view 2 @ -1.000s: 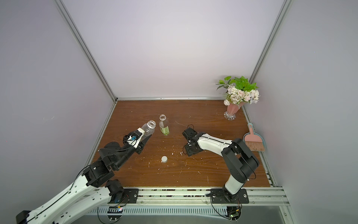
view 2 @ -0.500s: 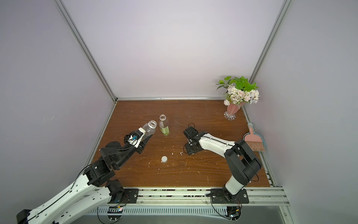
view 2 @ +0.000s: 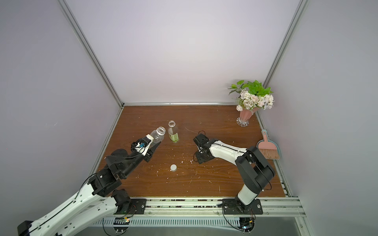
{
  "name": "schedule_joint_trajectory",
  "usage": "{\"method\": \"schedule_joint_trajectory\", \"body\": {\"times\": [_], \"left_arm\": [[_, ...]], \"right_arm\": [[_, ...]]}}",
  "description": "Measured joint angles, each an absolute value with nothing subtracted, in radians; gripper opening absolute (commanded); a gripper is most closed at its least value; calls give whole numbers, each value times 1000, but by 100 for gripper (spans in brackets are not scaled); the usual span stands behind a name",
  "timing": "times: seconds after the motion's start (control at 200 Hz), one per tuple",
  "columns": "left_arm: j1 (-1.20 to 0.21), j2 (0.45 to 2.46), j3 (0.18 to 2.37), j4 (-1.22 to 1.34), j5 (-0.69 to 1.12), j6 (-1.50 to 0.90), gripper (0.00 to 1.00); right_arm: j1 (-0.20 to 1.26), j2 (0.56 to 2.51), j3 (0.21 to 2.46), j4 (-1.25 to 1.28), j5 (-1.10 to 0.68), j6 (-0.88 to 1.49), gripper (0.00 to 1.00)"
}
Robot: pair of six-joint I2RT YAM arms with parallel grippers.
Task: Screw on the bottle caps
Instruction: Screw the bottle cap onto the plastic bottle.
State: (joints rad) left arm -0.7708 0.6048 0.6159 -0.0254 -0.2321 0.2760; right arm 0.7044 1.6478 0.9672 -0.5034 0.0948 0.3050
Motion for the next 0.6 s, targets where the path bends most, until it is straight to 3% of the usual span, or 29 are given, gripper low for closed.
{"method": "schedule_joint_trajectory", "body": {"times": [0.405, 0.6], "left_arm": [[-771, 600, 616, -25, -233, 276, 1], [-771, 600, 616, -25, -232, 276, 0]], "right_arm": [[704, 1659, 966, -497, 81, 307, 38], [704, 1658, 966, -497, 81, 307, 16]]}}
